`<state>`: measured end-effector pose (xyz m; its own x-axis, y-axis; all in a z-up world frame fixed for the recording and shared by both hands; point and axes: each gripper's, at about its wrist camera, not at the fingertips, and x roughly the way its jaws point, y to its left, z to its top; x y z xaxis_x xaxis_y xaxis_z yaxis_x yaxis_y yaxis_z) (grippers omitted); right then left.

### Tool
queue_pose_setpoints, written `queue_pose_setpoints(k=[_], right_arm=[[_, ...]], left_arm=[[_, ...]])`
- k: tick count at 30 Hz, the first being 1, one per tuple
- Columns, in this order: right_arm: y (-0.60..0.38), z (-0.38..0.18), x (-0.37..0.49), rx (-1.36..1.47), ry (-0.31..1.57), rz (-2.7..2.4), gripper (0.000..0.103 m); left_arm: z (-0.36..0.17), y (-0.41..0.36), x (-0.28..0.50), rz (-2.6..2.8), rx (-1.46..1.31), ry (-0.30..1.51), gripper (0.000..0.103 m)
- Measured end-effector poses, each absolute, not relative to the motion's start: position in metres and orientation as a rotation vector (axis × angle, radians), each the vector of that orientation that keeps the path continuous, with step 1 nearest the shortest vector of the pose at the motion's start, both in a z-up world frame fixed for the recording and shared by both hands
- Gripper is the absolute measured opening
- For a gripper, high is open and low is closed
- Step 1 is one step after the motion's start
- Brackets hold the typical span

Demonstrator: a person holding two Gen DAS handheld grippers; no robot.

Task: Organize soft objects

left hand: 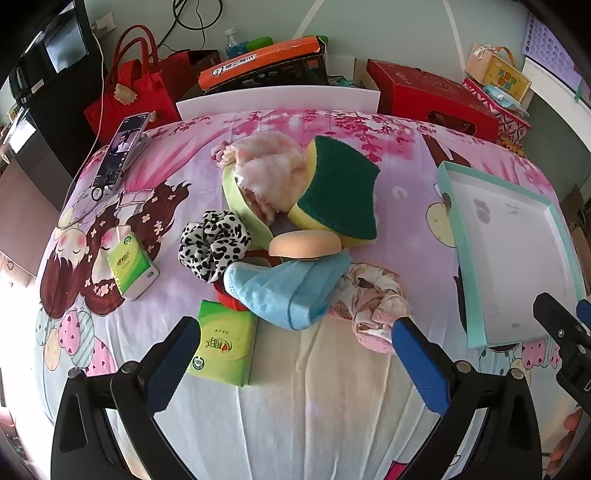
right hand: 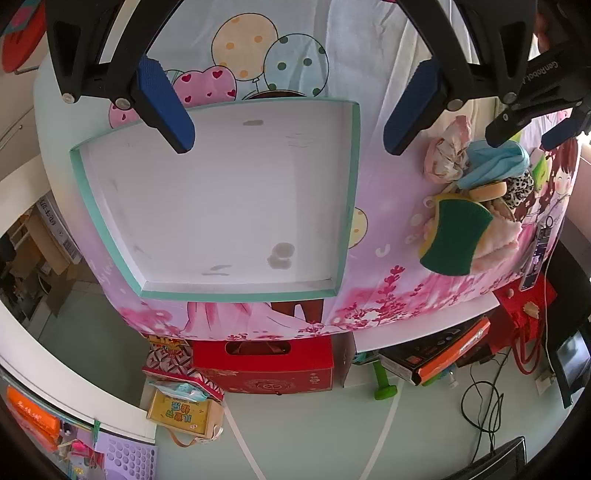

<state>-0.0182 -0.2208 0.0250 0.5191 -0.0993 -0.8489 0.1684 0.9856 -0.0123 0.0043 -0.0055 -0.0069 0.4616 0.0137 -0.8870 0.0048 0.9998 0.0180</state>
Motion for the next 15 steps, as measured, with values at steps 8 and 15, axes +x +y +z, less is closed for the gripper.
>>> queue_pose_setpoints(k=[8, 15], right_arm=[[-0.2184, 0.0241, -0.0178, 0.063, 1.014, -0.156, 0.103], [-0.219, 0.0234, -0.0185, 0.068, 1.015, -0.157, 0.103]], left_arm=[[-0.0058, -0.0064, 0.0052, 0.012, 0.008, 1.088, 0.103], [-0.0065, -0.0089, 0.0059, 0.022, 0.01, 1.095, 0.103]])
